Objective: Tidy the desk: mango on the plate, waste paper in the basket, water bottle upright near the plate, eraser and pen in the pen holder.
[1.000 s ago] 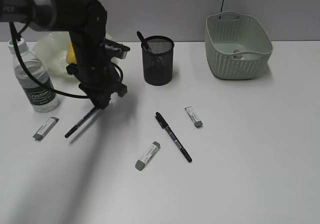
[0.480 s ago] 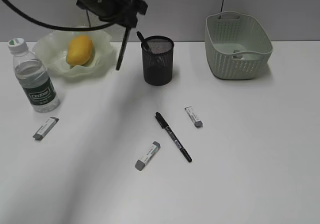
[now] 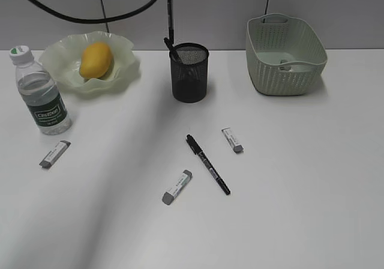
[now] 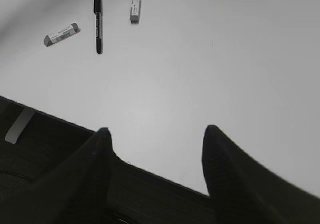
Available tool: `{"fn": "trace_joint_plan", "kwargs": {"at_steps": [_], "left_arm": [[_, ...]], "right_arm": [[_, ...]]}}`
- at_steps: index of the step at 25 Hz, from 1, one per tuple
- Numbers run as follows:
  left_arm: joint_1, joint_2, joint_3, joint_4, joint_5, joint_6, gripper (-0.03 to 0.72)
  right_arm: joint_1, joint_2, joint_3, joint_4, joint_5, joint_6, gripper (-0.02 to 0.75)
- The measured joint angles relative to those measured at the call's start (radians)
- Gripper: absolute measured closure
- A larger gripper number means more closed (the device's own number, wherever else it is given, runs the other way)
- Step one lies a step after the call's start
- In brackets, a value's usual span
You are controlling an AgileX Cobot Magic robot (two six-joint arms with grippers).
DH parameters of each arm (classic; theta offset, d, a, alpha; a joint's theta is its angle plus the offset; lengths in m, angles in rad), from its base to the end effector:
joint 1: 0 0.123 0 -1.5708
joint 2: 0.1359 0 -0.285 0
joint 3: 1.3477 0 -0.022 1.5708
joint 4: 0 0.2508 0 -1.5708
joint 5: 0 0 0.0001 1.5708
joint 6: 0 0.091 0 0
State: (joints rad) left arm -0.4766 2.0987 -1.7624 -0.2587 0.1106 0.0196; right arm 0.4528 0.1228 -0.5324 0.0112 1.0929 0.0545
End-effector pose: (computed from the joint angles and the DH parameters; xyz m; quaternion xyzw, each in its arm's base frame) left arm 0.4514 -0.2360 0.2752 0.1059 0.8143 -0.2103 0.5306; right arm 0.0084 0.0051 0.2836 -0.1749 0.8661 0.1229 0.4519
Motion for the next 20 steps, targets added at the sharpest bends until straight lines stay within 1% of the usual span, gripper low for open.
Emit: {"fn": "trace_joint_plan", "kwargs": {"at_steps": [6,12,15,20], "left_arm": [[-0.027,0.059,0.000,-0.027,-0.078,0.000,0.561],[-0.042,0.105,0.000,-0.031,-0.089,0.000,0.552],[-0.042,0.114,0.000,-0.031,-0.085,0.000,0.507],[-0.042,0.114,0.000,-0.031,-0.079,0.000,0.371]], "right_arm": [[0.000,0.000,0.000,-0.011,0.000,0.006,0.288],[0.000,0.000,0.000,-0.001,0.000,0.009,0.290],[0.000,0.000,0.000,-0.001,0.000,0.009,0.289],[0.000,0.000,0.000,-0.001,0.000,0.009,0.289]]}}
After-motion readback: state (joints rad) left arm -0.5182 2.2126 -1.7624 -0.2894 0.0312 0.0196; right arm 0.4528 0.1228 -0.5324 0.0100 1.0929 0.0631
